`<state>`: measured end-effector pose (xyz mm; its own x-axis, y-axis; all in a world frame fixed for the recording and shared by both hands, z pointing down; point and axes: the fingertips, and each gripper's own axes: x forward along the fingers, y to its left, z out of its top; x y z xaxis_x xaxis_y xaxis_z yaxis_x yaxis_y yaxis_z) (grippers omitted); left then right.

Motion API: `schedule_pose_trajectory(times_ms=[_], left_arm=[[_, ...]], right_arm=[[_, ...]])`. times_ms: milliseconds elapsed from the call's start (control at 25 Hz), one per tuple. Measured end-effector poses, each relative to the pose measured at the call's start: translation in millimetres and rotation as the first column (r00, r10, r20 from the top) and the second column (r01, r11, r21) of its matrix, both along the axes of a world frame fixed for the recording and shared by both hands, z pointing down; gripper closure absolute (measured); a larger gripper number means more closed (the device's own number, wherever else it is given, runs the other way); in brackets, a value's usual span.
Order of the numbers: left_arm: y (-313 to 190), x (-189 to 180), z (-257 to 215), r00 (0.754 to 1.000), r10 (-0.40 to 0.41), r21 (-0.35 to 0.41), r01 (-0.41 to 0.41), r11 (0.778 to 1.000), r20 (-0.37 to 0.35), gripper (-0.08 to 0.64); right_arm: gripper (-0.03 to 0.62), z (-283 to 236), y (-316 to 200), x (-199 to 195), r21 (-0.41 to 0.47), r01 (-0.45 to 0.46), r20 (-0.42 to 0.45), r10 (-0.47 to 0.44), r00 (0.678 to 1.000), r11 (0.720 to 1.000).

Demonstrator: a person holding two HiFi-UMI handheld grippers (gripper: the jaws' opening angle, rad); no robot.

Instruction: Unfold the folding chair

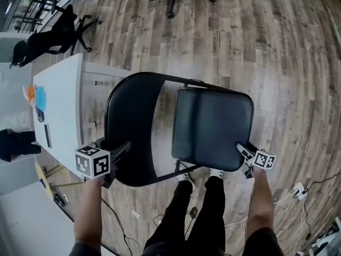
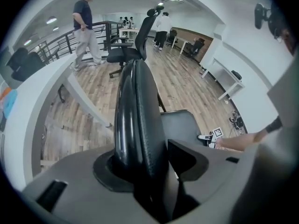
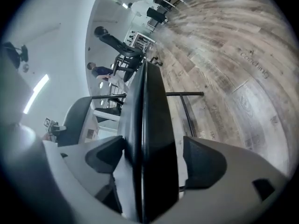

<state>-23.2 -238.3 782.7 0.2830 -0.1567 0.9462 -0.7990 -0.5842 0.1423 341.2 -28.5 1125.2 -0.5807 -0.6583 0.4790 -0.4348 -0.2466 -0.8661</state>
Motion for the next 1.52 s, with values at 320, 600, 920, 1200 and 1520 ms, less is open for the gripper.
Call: schedule_pose_trajectory(times_ms=[320,600,920,1200,1520], left_arm=[[-3,-6,-11,1.0,0.002,-0.012,-0.002,1.0,-0.022,0.38],[-7,-26,-48,0.999,-0.009,-0.046,0.007,0.999,-0.041,0.416],[-11,-37,-114,0.991,-0.04,-0.088,0.029,0.996,-0.13,0.468],[-17,-63,-168,0.984,-0.052,-0.081,0.039,0.996,-0.168,0.491],[-29,-119,-208,0.987,-0.058,-0.069,0.048,0.996,-0.148,0.491]], right_arm=[[0.212,-12,-12,-28,0.034,0.085,0.052,-0.087,0.995,0.996],[0.213,-79,-19,-60,0.042,0.09,0.069,-0.093,0.993,0.995],[0.212,-183,-51,-118,0.079,0.096,0.09,-0.103,0.991,0.992],[0.212,-278,-78,-190,0.103,0.107,0.101,-0.117,0.988,0.989],[0.212,-368,-119,-309,0.139,0.097,0.117,-0.114,0.987,0.985]])
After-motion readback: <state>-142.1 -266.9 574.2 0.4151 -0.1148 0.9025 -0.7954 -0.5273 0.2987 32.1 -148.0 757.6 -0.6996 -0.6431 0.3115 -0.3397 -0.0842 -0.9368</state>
